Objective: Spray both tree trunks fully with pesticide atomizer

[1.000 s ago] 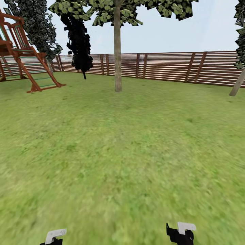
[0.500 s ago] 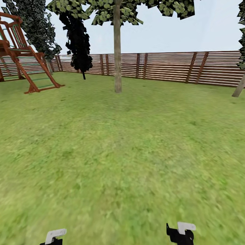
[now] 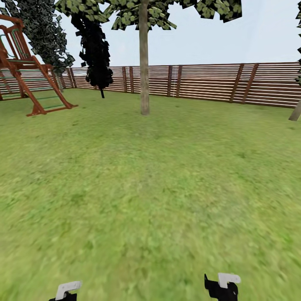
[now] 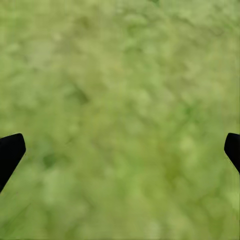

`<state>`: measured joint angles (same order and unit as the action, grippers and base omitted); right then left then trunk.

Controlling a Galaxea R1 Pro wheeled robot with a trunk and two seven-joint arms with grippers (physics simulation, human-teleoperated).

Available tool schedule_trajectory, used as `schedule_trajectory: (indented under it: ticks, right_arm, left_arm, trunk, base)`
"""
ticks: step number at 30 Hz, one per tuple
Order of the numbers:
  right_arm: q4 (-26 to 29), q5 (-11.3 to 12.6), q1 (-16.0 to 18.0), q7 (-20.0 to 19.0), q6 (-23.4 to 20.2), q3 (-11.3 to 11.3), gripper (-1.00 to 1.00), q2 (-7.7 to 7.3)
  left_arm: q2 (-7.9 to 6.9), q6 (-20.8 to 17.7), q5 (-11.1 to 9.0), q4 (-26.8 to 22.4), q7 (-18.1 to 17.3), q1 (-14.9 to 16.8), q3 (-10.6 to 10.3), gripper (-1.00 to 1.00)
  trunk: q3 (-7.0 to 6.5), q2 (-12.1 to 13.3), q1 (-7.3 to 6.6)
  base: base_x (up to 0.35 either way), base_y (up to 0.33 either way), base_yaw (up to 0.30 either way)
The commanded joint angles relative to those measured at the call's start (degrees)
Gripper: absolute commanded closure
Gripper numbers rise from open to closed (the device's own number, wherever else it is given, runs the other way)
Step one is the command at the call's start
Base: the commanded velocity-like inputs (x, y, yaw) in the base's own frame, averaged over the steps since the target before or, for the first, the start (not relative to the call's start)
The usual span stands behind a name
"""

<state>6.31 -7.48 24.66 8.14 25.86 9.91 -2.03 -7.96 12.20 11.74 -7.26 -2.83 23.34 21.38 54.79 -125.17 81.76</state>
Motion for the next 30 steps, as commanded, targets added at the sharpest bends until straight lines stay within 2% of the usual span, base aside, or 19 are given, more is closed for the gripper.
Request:
schedule_trajectory:
  ticks: [1,30]
  right_arm:
    - [-0.07,-0.61,0.04,0.21,0.16,0.37,-1.0,0.01]
    - [-0.06,-0.61,0.04,0.21,0.16,0.37,-1.0,0.01]
  left_arm:
    - [0.02,0.16,0.48,0.05,-0.25,0.04,0.51,1.0]
    - [-0.04,0.19,0.48,0.05,-0.25,0.04,0.58,1.0]
  trunk:
    - [0.05,-0.02,0.03]
    - [0.05,-0.02,0.03]
  base:
    - [0.338,0.0,0.0]
    - [0.338,0.0,0.0]
